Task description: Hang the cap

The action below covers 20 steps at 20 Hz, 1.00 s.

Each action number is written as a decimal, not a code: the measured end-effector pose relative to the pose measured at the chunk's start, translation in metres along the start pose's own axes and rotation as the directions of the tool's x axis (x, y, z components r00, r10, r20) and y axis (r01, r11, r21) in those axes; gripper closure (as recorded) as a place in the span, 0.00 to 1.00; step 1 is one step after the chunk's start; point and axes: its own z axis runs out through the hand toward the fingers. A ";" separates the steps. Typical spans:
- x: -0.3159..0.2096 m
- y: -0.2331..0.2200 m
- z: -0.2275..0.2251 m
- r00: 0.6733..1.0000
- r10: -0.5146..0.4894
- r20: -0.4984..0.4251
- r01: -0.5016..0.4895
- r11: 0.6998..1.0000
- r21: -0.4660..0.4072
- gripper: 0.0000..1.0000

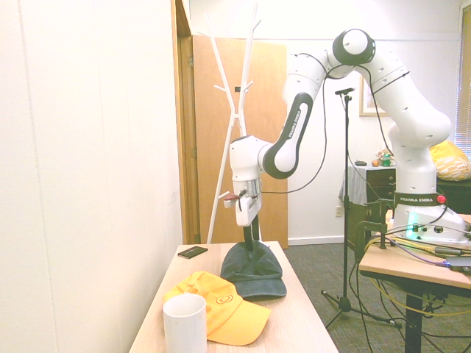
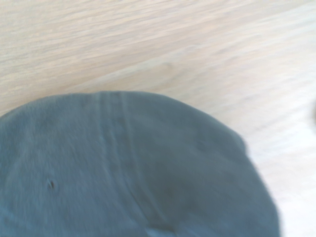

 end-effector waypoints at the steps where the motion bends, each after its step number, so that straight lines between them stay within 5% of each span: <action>1: -0.001 -0.004 0.007 1.000 -0.004 0.000 0.004 1.000 -0.007 1.00; 20: 0.024 -0.002 0.014 0.999 0.035 -0.024 -0.035 0.999 -0.015 1.00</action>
